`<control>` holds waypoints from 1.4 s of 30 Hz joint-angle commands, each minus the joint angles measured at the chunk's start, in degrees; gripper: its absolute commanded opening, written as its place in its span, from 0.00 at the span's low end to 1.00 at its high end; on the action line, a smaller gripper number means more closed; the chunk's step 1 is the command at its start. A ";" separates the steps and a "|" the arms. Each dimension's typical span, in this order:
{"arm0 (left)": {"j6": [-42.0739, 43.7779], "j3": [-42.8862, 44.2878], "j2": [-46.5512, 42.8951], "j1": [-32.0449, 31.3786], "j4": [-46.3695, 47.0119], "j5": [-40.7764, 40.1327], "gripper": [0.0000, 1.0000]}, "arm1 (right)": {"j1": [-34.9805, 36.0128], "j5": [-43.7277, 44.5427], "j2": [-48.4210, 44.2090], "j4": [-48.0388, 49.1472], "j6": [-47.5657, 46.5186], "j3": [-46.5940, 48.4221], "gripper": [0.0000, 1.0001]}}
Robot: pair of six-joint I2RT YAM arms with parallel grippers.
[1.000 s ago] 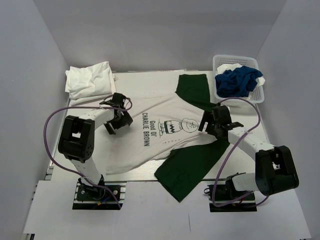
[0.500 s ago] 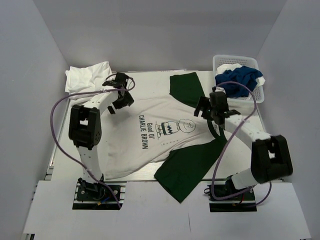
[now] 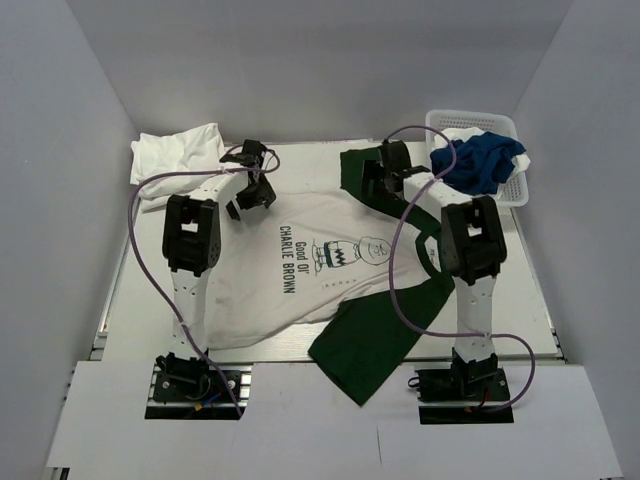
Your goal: Fold and stack the t-shirts
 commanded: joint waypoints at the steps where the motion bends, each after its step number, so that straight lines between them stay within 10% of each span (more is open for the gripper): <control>1: 2.28 2.65 4.06 -0.13 -0.95 0.38 1.00 | -0.45 0.68 5.97 -5.17 -0.93 7.28 0.90; 17: 11.07 18.57 11.54 0.40 3.44 4.69 1.00 | -5.99 -1.43 21.99 -13.27 -4.96 30.03 0.90; 26: 15.30 24.72 6.28 0.40 9.69 12.77 1.00 | -3.88 -3.98 4.35 -8.44 -17.18 18.93 0.90; 42: 0.53 -36.43 -35.38 -0.83 19.27 15.13 1.00 | 1.83 -7.31 -44.53 -3.51 2.75 -40.15 0.90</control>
